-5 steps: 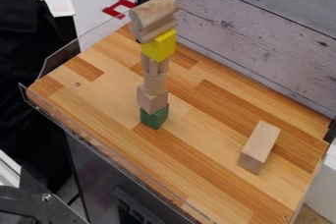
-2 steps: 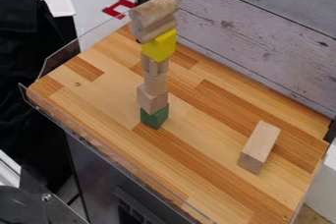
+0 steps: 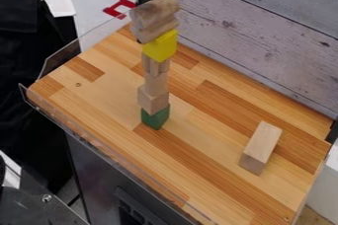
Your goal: Move the pill shape from the tower to the top of the table
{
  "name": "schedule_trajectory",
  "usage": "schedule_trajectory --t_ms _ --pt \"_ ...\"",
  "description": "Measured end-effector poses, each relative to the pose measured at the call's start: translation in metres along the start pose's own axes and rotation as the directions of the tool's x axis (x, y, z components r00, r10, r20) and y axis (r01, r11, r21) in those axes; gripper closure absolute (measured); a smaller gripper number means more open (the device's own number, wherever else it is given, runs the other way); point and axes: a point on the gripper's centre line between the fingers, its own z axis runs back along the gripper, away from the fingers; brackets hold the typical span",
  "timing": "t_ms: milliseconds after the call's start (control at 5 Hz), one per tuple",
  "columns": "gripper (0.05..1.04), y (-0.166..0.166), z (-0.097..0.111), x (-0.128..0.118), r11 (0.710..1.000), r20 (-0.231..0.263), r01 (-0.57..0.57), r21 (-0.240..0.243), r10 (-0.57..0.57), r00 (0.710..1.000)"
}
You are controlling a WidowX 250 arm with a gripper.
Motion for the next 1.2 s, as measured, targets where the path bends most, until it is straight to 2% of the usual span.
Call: schedule_trajectory --t_ms 400,600,1000,1200 --pt "0.083 0.004 -0.016 0.007 1.000 -0.045 -0.011 -0.021 0.010 0.999" --pt "0.083 0.005 -0.018 0.009 1.000 -0.040 -0.013 -0.027 0.012 0.999" --pt "0.083 0.007 -0.030 0.008 0.999 -0.070 -0.027 -0.030 0.025 0.997" --pt "0.139 0.006 -0.033 0.008 0.999 -0.074 -0.029 -0.038 0.026 0.997"
